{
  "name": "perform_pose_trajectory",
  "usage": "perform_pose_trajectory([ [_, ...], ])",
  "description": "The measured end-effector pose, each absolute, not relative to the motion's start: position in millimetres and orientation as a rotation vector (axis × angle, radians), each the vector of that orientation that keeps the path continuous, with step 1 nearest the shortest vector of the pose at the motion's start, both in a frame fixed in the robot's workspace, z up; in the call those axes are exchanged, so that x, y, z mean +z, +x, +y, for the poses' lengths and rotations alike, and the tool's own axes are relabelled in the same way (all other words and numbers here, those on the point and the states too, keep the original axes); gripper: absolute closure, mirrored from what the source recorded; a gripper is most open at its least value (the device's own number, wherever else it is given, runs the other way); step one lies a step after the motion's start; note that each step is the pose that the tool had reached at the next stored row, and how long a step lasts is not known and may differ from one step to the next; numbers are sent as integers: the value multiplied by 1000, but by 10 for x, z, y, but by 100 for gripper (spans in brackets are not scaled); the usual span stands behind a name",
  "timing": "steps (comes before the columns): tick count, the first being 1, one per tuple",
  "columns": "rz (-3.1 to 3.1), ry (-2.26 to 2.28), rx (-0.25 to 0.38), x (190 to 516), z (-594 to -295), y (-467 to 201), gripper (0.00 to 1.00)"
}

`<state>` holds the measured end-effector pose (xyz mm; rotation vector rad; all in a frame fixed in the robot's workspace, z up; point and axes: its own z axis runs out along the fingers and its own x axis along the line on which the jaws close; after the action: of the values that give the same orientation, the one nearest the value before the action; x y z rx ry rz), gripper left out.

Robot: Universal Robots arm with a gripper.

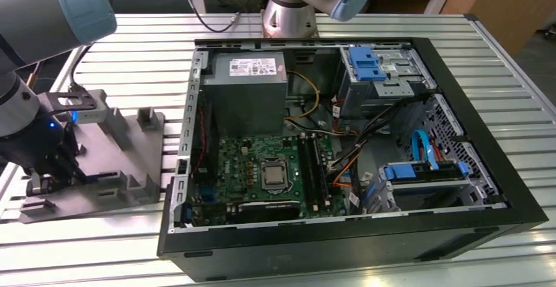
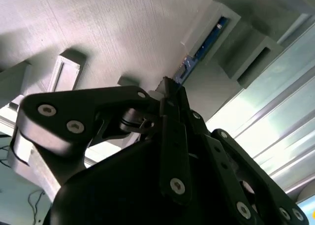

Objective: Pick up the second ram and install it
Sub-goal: 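Pick up the second ram and move it above second insertion slot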

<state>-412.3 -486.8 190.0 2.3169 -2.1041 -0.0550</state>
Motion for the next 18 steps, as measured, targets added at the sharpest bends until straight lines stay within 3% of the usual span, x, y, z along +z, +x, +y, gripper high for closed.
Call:
perform_pose_trajectory([
  [18,-2108,2322,-64,1902,-4869,-4123,86],
])
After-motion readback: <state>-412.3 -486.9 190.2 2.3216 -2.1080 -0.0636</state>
